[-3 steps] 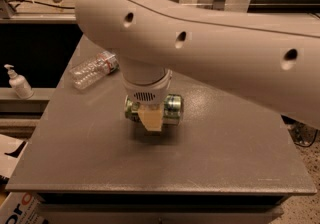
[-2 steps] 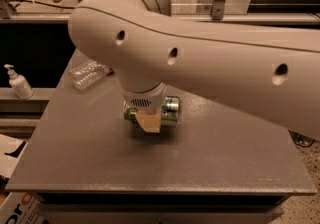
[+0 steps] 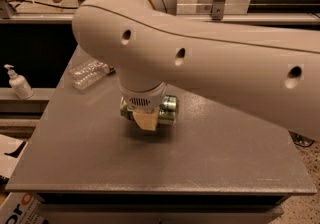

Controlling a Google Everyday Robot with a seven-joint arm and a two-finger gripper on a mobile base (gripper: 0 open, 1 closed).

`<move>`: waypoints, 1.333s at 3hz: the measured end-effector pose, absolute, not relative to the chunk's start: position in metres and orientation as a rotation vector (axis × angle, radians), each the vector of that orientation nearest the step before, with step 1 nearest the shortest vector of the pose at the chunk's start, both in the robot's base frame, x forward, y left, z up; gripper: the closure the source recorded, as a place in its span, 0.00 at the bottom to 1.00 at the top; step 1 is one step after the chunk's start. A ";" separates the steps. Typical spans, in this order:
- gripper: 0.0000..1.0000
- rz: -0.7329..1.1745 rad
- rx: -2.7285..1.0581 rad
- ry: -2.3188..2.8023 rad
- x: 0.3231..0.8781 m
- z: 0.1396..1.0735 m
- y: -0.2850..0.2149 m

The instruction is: Knock green can over

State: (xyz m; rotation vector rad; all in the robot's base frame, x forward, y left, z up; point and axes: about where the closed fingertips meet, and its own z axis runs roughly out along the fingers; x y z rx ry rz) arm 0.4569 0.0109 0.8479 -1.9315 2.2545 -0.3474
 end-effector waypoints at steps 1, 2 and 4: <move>0.12 -0.301 -1.937 2.244 0.458 0.849 0.015; 0.00 -0.240 -1.968 2.236 0.456 0.844 0.023; 0.00 -0.138 -2.007 2.221 0.448 0.829 0.040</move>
Offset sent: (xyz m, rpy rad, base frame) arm -0.0050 0.0238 -0.0134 0.0843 0.1015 0.0635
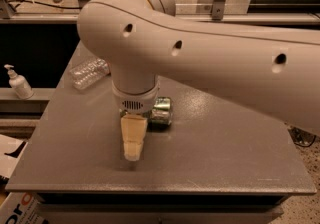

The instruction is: Knock green can over

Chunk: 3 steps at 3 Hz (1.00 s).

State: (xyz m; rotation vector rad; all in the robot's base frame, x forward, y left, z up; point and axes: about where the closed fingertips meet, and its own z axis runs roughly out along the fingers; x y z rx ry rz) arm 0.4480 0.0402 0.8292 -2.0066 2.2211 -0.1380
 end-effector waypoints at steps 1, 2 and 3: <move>0.00 -0.060 -1.968 2.221 0.448 0.829 0.042; 0.00 0.019 -1.920 2.224 0.447 0.829 0.041; 0.00 0.081 -1.882 2.226 0.447 0.828 0.040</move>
Offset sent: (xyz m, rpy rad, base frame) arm -0.0003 -0.0011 -0.0012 0.2050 0.0485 -0.0635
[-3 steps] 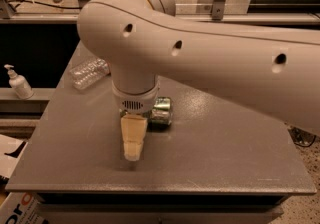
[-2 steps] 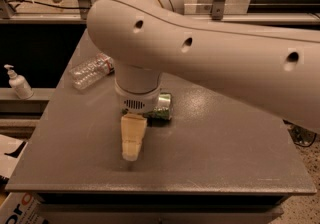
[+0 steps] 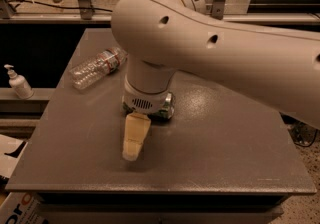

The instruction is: Knock green can over

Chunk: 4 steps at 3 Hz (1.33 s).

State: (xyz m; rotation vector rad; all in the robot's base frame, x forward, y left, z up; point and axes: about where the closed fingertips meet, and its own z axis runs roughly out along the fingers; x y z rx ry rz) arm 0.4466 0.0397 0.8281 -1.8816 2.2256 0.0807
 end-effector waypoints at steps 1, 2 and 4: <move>0.00 0.142 -1.828 2.218 0.449 0.831 0.040; 0.00 0.201 -1.756 2.206 0.454 0.837 0.038; 0.00 0.375 -1.501 2.134 0.464 0.848 0.010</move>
Offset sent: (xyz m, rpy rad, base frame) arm 0.0144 -0.0057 0.0175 0.2147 -0.0179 -0.0912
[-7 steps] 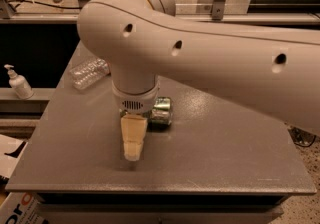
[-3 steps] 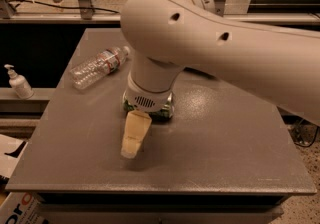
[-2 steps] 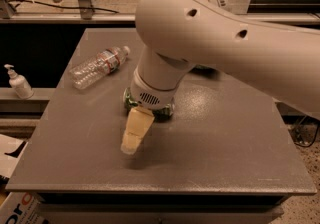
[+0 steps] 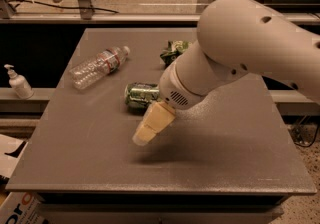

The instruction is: Knock green can over

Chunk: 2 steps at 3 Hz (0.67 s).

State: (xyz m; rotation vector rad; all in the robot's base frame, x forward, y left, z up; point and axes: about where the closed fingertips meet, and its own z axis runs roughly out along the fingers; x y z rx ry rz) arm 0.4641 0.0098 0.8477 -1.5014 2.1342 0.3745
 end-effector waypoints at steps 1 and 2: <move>0.00 0.478 -1.388 2.080 0.462 0.845 0.000; 0.00 0.551 -1.301 2.018 0.458 0.839 -0.009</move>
Offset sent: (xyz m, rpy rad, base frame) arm -0.0131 -0.0243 -0.0042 0.4435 -0.0654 -0.0756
